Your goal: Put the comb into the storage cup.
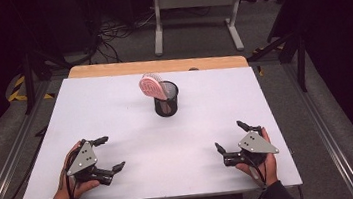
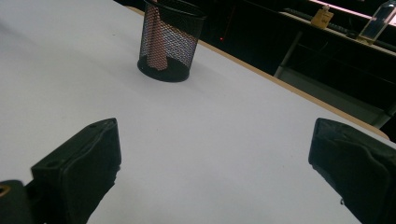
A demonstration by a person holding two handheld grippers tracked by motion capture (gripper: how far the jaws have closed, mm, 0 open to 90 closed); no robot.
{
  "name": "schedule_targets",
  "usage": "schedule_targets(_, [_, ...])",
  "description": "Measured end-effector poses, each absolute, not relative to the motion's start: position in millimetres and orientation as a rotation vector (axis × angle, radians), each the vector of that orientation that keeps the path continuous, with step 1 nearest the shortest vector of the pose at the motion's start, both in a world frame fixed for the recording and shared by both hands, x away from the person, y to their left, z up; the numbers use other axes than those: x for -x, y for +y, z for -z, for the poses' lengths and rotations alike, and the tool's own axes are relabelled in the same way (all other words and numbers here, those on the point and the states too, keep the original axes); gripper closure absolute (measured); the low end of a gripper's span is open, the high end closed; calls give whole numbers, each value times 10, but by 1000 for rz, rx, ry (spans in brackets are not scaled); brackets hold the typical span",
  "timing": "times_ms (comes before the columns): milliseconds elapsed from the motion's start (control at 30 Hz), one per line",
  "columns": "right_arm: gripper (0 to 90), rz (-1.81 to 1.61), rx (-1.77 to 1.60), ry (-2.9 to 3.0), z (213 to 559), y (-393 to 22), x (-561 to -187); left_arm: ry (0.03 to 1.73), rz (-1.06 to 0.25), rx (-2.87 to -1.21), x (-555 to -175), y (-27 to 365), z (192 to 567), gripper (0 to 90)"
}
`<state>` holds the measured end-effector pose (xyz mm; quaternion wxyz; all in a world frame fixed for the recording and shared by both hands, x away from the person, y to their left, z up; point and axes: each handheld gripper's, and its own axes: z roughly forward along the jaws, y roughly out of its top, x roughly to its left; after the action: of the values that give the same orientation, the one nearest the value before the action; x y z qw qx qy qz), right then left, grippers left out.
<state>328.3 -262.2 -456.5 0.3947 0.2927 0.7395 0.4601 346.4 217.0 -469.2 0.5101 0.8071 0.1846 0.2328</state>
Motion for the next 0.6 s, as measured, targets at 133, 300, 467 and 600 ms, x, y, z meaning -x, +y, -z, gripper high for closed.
schedule_targets(133, [35, -1164, -762, 1842, 4558, -2625, -3280, 446, -556, -1934, -3476, 2170, 4692, 47])
schedule_targets(300, [35, -1177, -781, 1820, 4537, -2652, -3280, 441, -554, -1929, -3474, 2181, 4679, 47])
schedule_targets(467, [35, -1165, -771, 1827, 4542, -2640, -3268, 438, -558, -1934, -3479, 2167, 4678, 47])
schedule_targets(600, [39, -1173, -782, 1800, 4532, -2660, -3260, 436, -564, -1934, -3471, 2154, 4674, 47])
